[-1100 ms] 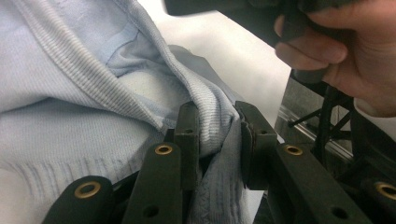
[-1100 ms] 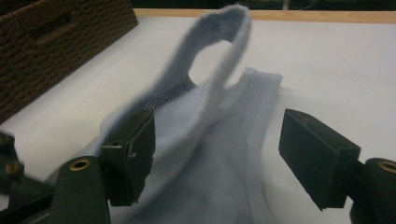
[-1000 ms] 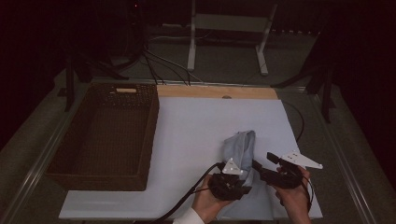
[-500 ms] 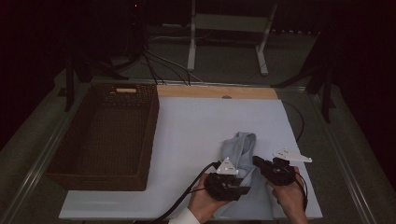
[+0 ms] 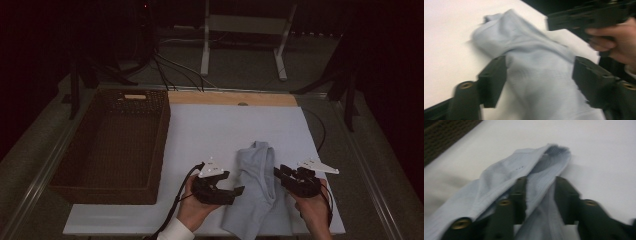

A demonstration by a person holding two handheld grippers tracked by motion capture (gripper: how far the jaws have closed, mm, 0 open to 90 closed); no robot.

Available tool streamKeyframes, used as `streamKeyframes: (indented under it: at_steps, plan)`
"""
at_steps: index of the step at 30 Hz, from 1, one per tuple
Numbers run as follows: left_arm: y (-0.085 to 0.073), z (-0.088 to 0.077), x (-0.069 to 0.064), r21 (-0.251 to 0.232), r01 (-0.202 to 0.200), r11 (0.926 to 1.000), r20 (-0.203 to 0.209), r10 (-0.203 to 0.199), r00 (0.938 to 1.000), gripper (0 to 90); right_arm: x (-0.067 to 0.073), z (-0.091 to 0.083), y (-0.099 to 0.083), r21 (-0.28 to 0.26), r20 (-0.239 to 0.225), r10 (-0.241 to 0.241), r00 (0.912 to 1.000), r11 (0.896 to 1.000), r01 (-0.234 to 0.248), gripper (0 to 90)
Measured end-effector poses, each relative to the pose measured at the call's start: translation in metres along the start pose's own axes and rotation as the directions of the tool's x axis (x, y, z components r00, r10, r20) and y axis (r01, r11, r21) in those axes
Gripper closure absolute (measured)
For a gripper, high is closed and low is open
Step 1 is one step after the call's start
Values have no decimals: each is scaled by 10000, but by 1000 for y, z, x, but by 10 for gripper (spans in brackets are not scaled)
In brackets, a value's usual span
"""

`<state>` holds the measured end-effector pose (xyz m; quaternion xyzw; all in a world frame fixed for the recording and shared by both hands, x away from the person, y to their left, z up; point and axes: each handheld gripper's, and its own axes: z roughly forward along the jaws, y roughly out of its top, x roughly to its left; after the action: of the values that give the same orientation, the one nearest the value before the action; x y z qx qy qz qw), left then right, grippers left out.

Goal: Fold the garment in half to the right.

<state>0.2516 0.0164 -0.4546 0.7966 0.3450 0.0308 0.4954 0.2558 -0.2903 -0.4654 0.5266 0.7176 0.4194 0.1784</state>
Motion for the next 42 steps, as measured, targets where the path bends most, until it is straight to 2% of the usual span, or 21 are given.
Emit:
streamKeyframes:
  at_steps: [4, 6, 10, 13, 19, 24, 30, 33, 37, 39, 41, 42]
  plan:
    - [-2, -5, 9, -181, 75, 9998, -608, -86, 9981, 160, 3, 0, -1, 223, -532, 121, 9985, 9997, -109, 409]
    - [-2, -7, 13, -263, 135, 9996, -766, -155, 9969, 129, 6, 0, -1, 288, -715, 248, 9971, 9993, -228, 349]
    - [-3, -11, 19, -376, 178, 9991, -968, -214, 9951, 110, 12, -5, -1, 347, -904, 202, 9957, 9993, -172, 252]
    - [-3, -13, 21, -402, 172, 9990, -1059, -214, 9941, 103, 18, -8, -4, 486, -1034, 108, 9946, 9988, -58, 211]
    - [-5, -13, 23, -471, 153, 9988, -1199, -209, 9926, 89, 29, -9, -10, 1045, -932, -262, 9953, 9939, 359, 181]
    - [-5, -14, 24, -520, 172, 9985, -1246, -236, 9919, 78, 32, -7, -15, 1581, -907, -238, 9956, 9867, 380, 179]
    - [-5, -15, 24, -505, 118, 9987, -1303, -183, 9913, 74, 32, -5, -19, 2245, -777, -9, 9970, 9743, 184, 265]
    - [-6, -15, 24, -506, 120, 9986, -1317, -186, 9911, 73, 29, -4, -20, 2473, -848, 159, 9963, 9689, 55, 357]
    - [-6, -13, 23, -456, 114, 9989, -1296, -173, 9914, 72, 29, -2, -22, 2705, -1112, 447, 9928, 9626, -130, 588]
    - [-6, -13, 23, -450, 111, 9989, -1280, -168, 9916, 70, 30, -2, -22, 2713, -1246, 388, 9915, 9625, -35, 695]
    - [-6, -13, 22, -459, 118, 9989, -1254, -174, 9920, 69, 32, -2, -22, 2728, -1113, 150, 9937, 9619, 160, 813]
    - [-6, -13, 22, -475, 125, 9988, -1240, -183, 9921, 69, 31, -3, -22, 2706, -1099, 135, 9939, 9625, 169, 837]
